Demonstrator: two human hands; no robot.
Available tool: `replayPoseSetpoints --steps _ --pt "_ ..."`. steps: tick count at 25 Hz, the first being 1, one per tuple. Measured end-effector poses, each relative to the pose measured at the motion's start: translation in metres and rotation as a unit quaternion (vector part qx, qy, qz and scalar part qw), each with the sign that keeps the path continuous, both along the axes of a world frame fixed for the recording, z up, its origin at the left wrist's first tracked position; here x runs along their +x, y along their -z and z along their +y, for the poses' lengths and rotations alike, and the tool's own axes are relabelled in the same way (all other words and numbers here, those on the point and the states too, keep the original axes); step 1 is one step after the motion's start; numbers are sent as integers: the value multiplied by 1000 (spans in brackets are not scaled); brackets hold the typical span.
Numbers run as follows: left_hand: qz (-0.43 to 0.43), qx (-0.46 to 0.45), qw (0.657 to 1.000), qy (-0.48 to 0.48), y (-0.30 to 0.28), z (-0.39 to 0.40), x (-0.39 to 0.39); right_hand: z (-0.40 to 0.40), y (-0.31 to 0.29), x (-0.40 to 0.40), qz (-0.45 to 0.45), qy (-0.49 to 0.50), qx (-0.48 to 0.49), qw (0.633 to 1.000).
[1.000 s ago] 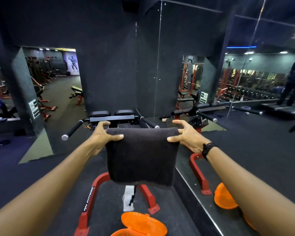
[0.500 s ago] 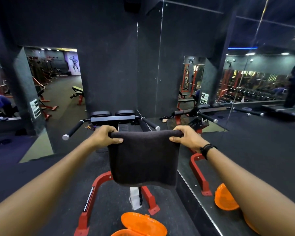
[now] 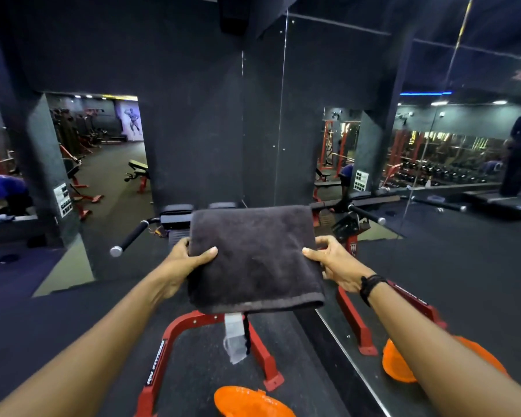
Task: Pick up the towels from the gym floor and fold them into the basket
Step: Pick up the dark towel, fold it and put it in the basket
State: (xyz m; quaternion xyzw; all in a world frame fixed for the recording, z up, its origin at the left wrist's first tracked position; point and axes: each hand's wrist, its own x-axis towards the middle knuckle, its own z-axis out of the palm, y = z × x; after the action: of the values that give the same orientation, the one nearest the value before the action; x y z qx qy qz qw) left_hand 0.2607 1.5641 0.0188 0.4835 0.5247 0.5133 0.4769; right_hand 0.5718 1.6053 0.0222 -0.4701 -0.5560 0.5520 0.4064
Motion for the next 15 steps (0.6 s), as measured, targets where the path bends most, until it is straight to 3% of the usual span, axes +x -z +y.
replayPoseSetpoints --steps 4,5,7,9,10,12,14,15 --pt "-5 -1 1000 20 4 -1 -5 1 3 8 33 -69 7 997" --pt "47 4 998 30 5 1 -9 2 2 9 -4 -80 21 997" --pt "220 37 975 18 8 4 -13 4 7 7 -168 -81 87 979" --pt "384 88 919 -4 7 6 -19 10 12 6 -333 -53 195 921" --pt "435 103 894 -25 6 7 -23 12 11 8 -355 -12 232 905" --pt "474 107 873 -41 3 7 -33 12 5 17 -280 44 235 930" --pt "441 94 892 13 -3 4 -36 2 5 15 -133 -10 118 984" --pt "436 86 895 46 -7 2 -29 -5 14 8 -107 -63 55 991"
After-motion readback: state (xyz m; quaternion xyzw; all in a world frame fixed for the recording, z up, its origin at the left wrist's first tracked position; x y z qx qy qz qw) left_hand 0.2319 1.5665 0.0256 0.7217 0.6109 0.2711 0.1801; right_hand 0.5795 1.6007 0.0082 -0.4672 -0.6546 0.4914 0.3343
